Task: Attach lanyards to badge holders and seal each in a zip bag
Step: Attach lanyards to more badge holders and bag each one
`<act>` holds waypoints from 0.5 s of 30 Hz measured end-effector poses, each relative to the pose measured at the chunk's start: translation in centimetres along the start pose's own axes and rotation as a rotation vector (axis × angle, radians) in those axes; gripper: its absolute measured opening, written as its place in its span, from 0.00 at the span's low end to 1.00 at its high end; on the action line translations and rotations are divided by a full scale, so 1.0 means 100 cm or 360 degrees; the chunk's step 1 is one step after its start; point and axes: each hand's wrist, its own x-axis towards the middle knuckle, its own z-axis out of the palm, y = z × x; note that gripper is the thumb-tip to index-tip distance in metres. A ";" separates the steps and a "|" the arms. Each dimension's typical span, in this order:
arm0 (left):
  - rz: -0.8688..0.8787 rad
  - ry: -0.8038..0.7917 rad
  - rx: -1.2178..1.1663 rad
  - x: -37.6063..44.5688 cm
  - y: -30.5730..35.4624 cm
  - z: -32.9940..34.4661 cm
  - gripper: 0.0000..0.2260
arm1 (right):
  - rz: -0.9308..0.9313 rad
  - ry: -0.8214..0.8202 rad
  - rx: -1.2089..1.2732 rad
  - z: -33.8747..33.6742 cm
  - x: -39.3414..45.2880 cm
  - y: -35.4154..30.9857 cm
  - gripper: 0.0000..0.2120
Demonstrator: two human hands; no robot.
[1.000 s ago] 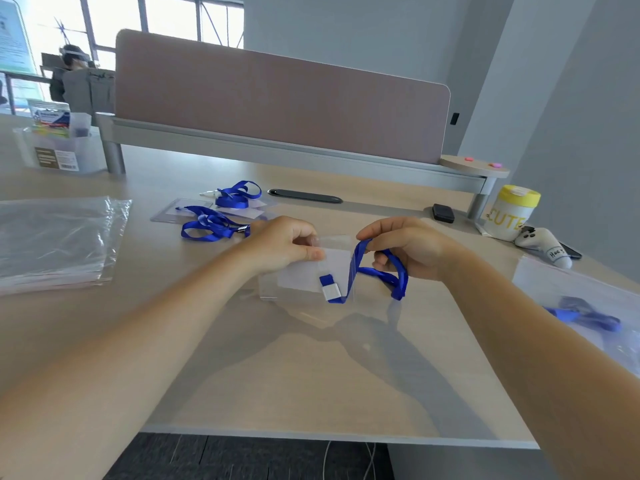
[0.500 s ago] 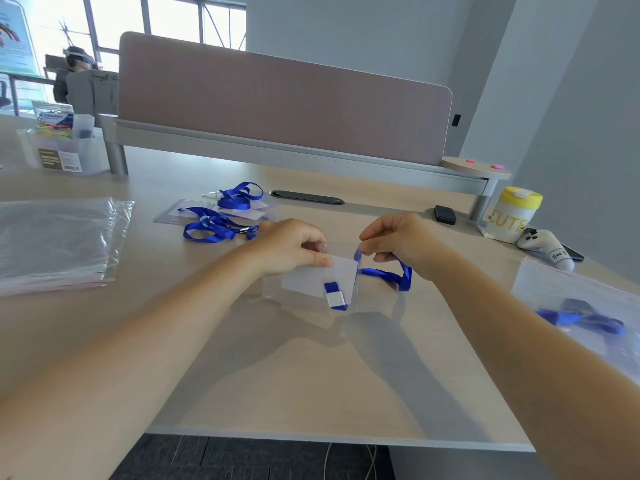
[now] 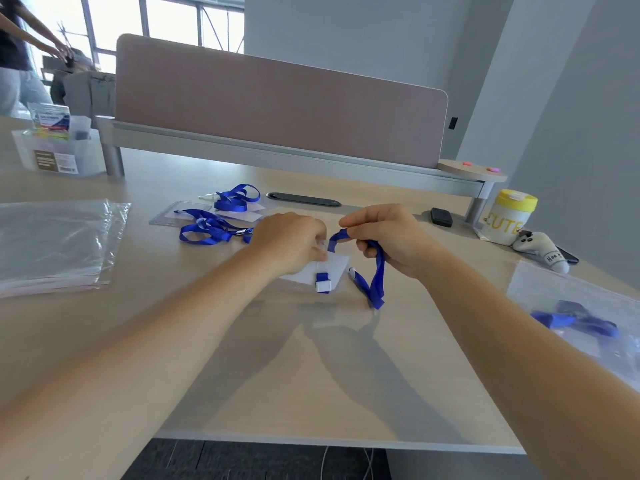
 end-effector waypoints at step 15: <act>-0.0106 0.0246 -0.0821 0.002 -0.013 -0.002 0.05 | 0.0147 0.0023 0.0106 0.005 -0.004 0.014 0.11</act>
